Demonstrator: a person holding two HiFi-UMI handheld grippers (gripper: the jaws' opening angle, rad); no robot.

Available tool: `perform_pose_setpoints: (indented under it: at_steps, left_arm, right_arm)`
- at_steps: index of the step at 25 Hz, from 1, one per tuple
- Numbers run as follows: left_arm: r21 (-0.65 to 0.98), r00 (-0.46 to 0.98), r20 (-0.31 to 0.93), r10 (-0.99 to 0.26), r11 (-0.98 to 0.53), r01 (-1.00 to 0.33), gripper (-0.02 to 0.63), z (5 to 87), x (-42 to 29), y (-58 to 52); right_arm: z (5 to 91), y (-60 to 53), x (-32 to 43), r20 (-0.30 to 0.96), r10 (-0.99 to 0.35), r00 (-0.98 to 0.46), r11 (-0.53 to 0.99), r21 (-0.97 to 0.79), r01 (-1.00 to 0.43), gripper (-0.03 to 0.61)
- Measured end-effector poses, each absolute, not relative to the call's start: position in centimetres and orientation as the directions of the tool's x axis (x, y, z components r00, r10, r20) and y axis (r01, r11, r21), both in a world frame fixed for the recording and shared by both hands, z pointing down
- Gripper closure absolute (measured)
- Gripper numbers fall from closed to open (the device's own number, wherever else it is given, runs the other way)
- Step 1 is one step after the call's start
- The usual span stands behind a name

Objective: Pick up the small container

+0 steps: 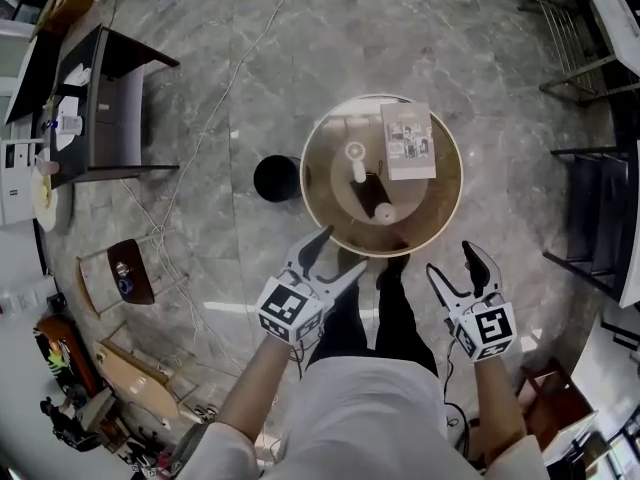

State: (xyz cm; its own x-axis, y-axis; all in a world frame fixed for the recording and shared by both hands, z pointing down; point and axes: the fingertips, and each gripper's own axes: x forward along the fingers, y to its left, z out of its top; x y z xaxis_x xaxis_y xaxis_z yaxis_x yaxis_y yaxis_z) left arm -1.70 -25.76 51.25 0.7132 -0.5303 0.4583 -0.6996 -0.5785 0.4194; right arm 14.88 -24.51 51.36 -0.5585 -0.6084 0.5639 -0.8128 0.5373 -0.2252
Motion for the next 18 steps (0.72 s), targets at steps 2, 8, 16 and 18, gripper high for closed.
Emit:
perform_pose_setpoints:
  at_steps: [2, 8, 16, 18]
  left_arm:
    - [0.421, 0.708, 0.463, -0.533, -0.57, -0.705, 0.265, 52.1, -1.3, -25.7]
    - [0.428, 0.705, 0.481, -0.521, -0.563, -0.707, 0.265, 56.0, -0.5, -25.3]
    - [0.423, 0.704, 0.513, -0.492, -0.568, -0.706, 0.264, 62.6, -0.3, -25.5]
    - [0.422, 0.705, 0.521, -0.481, -0.573, -0.703, 0.264, 64.2, -0.5, -25.4]
  right_arm:
    - [52.4, -24.6, 15.0, 0.575, -0.588, -0.569, 0.555, -0.225, -0.801, 0.24]
    - [55.9, -25.2, 14.3, 0.579, -0.553, -0.598, 0.594, -0.23, -0.771, 0.242]
    - [62.2, -26.0, 12.8, 0.6, -0.502, -0.624, 0.633, -0.236, -0.737, 0.245]
    - [63.8, -26.0, 12.3, 0.607, -0.489, -0.626, 0.642, -0.236, -0.73, 0.247]
